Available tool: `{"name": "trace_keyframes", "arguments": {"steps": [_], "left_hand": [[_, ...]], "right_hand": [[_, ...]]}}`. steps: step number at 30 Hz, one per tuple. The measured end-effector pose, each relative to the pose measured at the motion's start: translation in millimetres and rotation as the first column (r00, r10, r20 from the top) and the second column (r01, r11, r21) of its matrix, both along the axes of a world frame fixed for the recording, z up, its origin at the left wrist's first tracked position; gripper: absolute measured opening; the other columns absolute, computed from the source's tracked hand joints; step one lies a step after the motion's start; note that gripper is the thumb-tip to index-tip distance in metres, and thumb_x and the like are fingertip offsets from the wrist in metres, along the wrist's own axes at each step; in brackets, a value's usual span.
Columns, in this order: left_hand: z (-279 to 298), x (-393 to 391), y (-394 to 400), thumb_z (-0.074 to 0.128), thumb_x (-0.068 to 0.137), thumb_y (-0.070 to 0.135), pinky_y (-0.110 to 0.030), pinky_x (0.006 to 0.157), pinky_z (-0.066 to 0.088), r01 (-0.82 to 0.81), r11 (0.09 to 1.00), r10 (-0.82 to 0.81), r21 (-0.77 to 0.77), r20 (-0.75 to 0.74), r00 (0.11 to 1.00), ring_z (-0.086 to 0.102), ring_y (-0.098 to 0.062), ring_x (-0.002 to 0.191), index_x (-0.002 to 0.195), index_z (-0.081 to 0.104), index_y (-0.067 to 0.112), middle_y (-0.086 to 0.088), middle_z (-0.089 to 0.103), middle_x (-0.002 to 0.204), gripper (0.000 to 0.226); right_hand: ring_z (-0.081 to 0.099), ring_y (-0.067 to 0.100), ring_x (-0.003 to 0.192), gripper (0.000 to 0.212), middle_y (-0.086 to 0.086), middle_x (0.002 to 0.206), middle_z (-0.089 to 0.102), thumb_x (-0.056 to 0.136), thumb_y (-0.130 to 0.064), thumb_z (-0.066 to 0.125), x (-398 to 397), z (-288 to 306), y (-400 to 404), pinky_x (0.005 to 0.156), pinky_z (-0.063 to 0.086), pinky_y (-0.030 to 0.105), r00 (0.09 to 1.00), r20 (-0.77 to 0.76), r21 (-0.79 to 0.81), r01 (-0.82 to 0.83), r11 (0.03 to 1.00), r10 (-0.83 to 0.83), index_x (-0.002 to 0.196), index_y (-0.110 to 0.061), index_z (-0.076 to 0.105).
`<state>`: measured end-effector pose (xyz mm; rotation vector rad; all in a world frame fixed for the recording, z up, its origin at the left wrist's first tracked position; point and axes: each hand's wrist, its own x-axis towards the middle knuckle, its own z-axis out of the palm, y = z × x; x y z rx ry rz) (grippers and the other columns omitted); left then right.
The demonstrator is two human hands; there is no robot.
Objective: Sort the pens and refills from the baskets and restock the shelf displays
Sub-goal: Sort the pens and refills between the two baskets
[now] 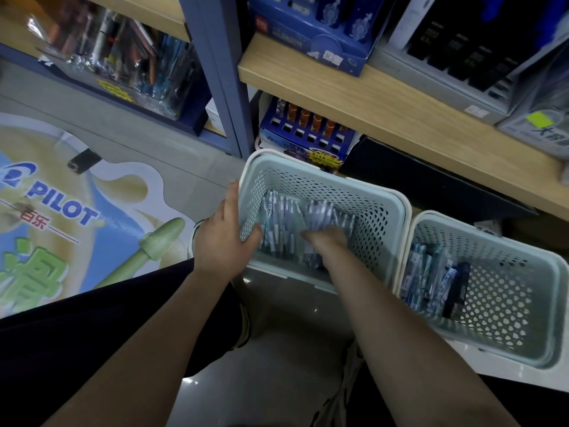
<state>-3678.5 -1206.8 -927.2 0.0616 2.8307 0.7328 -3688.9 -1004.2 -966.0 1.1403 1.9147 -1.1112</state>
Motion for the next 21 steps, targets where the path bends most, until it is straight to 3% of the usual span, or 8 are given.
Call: {"name": "trace_keyframes", "arguments": {"steps": [3, 6, 7, 11, 14, 17, 19, 21], "left_hand": [[0, -1, 4, 0.049, 0.092, 0.046, -0.052, 0.089, 0.05, 0.022, 0.985, -0.029, -0.169, -0.039, 0.999, 0.059, -0.043, 0.115, 0.157, 0.019, 0.003, -0.024, 0.047, 0.145, 0.084], [2, 2, 16, 0.039, 0.091, 0.051, -0.055, 0.096, 0.05, 0.088, 0.967, -0.115, -0.237, -0.099, 0.988, 0.049, -0.045, 0.13, 0.154, 0.024, -0.004, -0.029, 0.034, 0.155, 0.085], [2, 4, 20, 0.039, 0.091, 0.052, -0.056, 0.097, 0.05, 0.109, 0.964, -0.139, -0.242, -0.113, 0.984, 0.048, -0.046, 0.132, 0.154, 0.024, -0.003, -0.03, 0.031, 0.156, 0.085], [0, 8, 25, 0.038, 0.091, 0.057, -0.059, 0.101, 0.045, 0.133, 0.954, -0.176, -0.268, -0.144, 0.974, 0.036, -0.049, 0.14, 0.155, 0.025, 0.0, -0.032, 0.022, 0.159, 0.087], [-4, 8, 23, 0.039, 0.091, 0.058, -0.06, 0.104, 0.042, 0.151, 0.949, -0.199, -0.278, -0.154, 0.968, 0.03, -0.05, 0.143, 0.155, 0.028, 0.002, -0.033, 0.019, 0.16, 0.086], [-6, 7, 23, 0.038, 0.091, 0.058, -0.06, 0.105, 0.04, 0.155, 0.945, -0.206, -0.289, -0.152, 0.967, 0.029, -0.05, 0.144, 0.154, 0.031, 0.003, -0.033, 0.017, 0.161, 0.084], [-7, 8, 24, 0.038, 0.092, 0.058, -0.059, 0.105, 0.04, 0.149, 0.944, -0.2, -0.295, -0.148, 0.969, 0.028, -0.049, 0.144, 0.154, 0.032, 0.003, -0.033, 0.016, 0.161, 0.084], [-7, 8, 24, 0.037, 0.092, 0.059, -0.059, 0.105, 0.04, 0.142, 0.945, -0.194, -0.296, -0.155, 0.969, 0.028, -0.049, 0.144, 0.154, 0.032, 0.004, -0.033, 0.016, 0.161, 0.084]], "right_hand": [[0.068, 0.011, 0.07, 0.067, 0.004, 0.086, 0.067, 0.09, -0.039, 0.07, -4, 8, -9, 0.048, 0.05, 0.014, 0.994, -0.016, 0.041, -0.106, 0.994, 0.107, 0.145, -0.011, 0.046], [0.056, 0.008, 0.046, 0.049, 0.002, 0.062, 0.06, 0.089, -0.044, 0.07, 2, 0, 5, 0.031, 0.037, 0.013, 0.991, -0.004, 0.143, -0.133, 0.981, 0.135, 0.124, -0.01, 0.063], [0.06, 0.008, 0.05, 0.049, 0.005, 0.066, 0.064, 0.088, -0.048, 0.071, 5, -1, 11, 0.035, 0.042, 0.014, 0.991, -0.006, 0.204, -0.127, 0.971, 0.131, 0.115, -0.007, 0.065], [0.066, 0.028, 0.107, 0.097, 0.014, 0.126, 0.061, 0.085, -0.056, 0.07, 16, -10, 20, 0.087, 0.058, 0.034, 0.99, -0.012, 0.234, -0.131, 0.963, 0.138, 0.151, 0.002, 0.028], [0.069, 0.025, 0.093, 0.094, 0.015, 0.121, 0.064, 0.087, -0.044, 0.074, 13, -4, 17, 0.07, 0.055, 0.025, 0.999, -0.005, 0.108, -0.039, 0.993, 0.04, 0.155, -0.004, 0.023], [0.06, 0.015, 0.059, 0.076, 0.009, 0.084, 0.063, 0.086, -0.04, 0.076, 8, -4, 22, 0.044, 0.046, 0.021, 0.999, 0.036, 0.131, -0.017, 0.991, 0.013, 0.142, 0.0, 0.044], [0.057, 0.013, 0.057, 0.063, 0.007, 0.078, 0.06, 0.086, -0.038, 0.076, 4, -5, 24, 0.043, 0.046, 0.02, 0.997, 0.062, 0.118, -0.048, 0.992, 0.041, 0.131, 0.0, 0.053], [0.065, 0.018, 0.076, 0.076, 0.015, 0.098, 0.064, 0.087, -0.051, 0.071, 1, -7, 23, 0.061, 0.056, 0.02, 0.977, 0.127, 0.118, -0.187, 0.975, 0.172, 0.138, 0.0, 0.047]]}}
